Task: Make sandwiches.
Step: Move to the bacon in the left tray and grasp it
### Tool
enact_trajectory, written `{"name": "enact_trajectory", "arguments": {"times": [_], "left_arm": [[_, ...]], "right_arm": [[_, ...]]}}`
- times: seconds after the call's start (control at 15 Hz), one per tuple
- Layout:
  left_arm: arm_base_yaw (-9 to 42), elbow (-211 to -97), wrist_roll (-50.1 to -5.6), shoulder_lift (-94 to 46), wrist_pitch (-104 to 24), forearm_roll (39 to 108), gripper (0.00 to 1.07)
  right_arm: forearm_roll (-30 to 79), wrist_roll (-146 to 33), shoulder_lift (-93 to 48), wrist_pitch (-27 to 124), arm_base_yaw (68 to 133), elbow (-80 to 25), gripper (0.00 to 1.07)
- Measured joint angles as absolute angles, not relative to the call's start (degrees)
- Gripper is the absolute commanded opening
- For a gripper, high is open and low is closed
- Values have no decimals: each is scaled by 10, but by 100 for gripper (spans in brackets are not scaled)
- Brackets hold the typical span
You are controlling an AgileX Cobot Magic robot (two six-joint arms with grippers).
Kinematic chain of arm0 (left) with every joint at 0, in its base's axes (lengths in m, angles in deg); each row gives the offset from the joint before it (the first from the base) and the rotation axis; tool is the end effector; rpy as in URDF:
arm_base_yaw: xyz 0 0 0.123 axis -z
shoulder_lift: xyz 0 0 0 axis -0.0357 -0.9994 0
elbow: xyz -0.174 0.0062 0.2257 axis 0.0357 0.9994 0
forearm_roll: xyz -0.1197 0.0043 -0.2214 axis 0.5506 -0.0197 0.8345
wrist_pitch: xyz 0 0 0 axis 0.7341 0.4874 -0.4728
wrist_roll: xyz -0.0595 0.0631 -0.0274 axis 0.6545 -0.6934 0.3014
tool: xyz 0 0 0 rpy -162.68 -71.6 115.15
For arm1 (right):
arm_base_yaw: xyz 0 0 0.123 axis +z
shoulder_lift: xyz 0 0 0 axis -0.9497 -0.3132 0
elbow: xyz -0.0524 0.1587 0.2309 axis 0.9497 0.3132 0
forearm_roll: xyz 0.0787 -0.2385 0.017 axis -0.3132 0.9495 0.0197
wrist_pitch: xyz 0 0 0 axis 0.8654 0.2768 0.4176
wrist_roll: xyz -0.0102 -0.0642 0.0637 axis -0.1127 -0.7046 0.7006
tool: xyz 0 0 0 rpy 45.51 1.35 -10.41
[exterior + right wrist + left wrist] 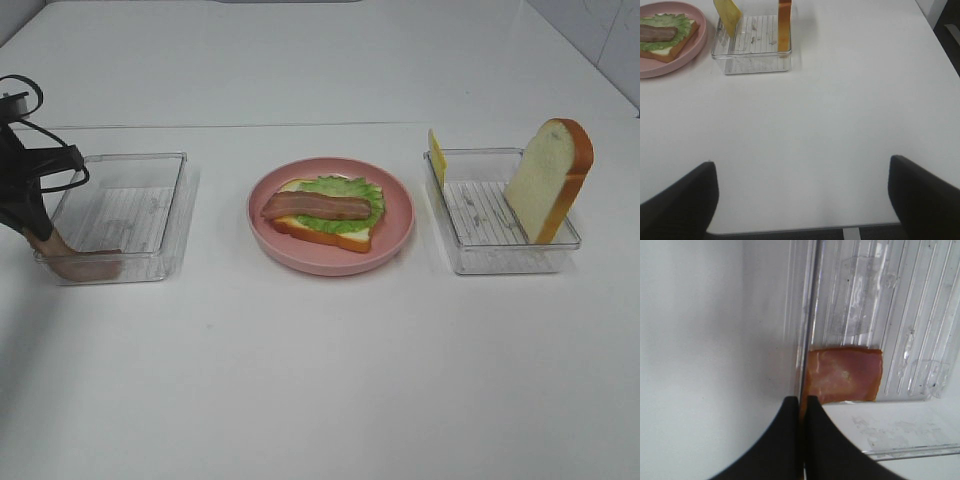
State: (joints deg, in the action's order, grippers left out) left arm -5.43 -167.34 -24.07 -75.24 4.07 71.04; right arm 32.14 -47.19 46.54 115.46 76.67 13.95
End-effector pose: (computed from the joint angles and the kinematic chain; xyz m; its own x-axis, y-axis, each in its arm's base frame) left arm 0.4058 0.0086 0.1479 -0.9833 -0.1759 -0.0474 -0.1651 0.9704 -0.1764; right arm -0.0027 -0.0109 0.2620 -0.5290 -0.0145 -0.8485 0.0294 0.9989 -0.0354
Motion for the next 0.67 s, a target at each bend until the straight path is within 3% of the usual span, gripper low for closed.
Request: {"name": "enact_trajectory", "arguments": {"times": [0.67], "left_arm": [[-54,-1708,-241,-753,81,712,0]], "right_arm": [[321,-472,465,1155,767,139,90]]}}
